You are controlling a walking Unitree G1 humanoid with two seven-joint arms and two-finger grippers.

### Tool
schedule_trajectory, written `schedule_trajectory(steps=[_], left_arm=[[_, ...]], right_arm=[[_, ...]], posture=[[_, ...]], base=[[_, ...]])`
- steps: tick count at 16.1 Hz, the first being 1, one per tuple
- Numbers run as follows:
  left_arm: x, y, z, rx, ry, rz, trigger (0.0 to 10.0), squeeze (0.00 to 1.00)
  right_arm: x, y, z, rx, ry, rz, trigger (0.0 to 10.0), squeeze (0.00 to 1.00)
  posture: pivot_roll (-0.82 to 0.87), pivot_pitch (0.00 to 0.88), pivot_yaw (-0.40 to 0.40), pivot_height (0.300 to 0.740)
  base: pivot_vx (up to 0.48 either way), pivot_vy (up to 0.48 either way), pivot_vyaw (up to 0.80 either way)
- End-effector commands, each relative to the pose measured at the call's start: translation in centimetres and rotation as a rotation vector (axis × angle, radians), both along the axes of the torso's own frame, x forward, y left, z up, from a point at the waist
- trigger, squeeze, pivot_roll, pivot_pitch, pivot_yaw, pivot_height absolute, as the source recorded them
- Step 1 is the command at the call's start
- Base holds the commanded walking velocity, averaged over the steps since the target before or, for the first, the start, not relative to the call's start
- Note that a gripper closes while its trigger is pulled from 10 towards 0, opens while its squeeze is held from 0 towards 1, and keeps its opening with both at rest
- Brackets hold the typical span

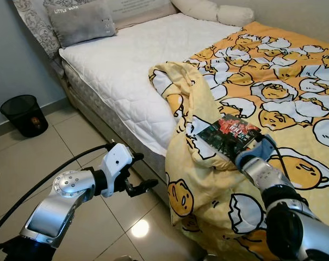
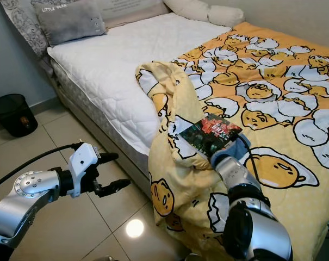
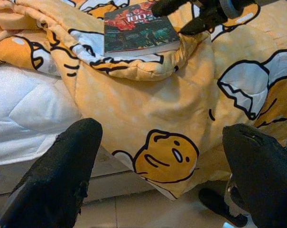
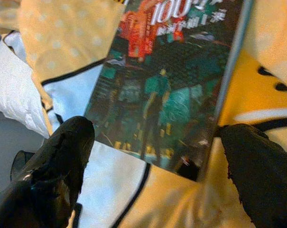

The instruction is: Clean up the room

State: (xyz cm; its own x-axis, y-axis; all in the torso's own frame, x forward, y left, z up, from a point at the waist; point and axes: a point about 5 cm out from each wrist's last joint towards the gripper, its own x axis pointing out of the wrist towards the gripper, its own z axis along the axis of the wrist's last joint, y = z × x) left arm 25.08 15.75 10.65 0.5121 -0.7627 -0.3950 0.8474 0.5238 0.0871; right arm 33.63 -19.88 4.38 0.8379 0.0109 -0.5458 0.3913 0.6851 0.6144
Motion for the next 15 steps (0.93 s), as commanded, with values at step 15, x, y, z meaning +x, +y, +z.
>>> schedule_trajectory(steps=[15], left_arm=[[-3.7, 1.1, 0.9, 0.057, 0.092, -0.072, 10.0, 1.0]], right_arm=[[-0.5, 0.9, -1.3, 0.157, 0.027, -0.113, 10.0, 0.0]], posture=[[0.1, 0.055, 0.057, 0.74]], base=[[0.0, 0.0, 0.0]])
